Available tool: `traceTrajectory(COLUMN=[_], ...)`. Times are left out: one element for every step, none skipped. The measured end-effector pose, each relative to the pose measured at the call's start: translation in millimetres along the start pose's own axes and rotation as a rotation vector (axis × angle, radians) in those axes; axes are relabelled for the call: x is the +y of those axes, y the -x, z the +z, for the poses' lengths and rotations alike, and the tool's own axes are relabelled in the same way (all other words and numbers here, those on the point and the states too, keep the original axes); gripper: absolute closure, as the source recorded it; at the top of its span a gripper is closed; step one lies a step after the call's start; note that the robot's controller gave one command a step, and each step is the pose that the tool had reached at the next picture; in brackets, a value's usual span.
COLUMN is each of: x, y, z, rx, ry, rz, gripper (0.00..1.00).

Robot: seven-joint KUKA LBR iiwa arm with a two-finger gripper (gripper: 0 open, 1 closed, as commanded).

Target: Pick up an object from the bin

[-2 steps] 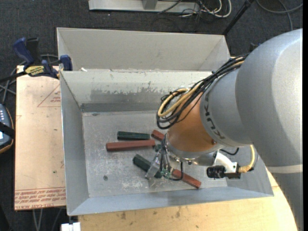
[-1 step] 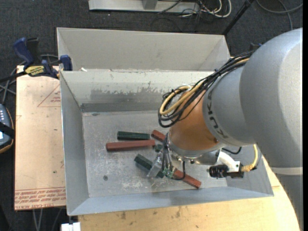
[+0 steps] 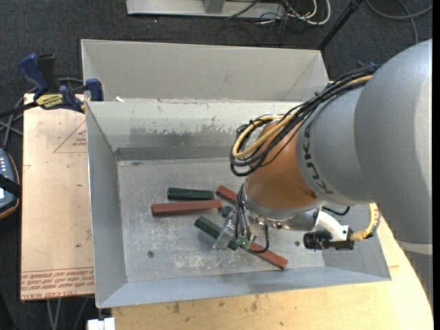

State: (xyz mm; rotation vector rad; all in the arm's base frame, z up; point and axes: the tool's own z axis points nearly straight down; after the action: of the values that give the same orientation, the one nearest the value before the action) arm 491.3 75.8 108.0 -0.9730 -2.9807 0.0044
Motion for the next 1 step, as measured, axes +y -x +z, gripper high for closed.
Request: traceTrajectory(x=[1.1], y=[1.1], z=[-17.4], rx=[-0.004], ry=[0.004], rz=[0.0], gripper=[1.0])
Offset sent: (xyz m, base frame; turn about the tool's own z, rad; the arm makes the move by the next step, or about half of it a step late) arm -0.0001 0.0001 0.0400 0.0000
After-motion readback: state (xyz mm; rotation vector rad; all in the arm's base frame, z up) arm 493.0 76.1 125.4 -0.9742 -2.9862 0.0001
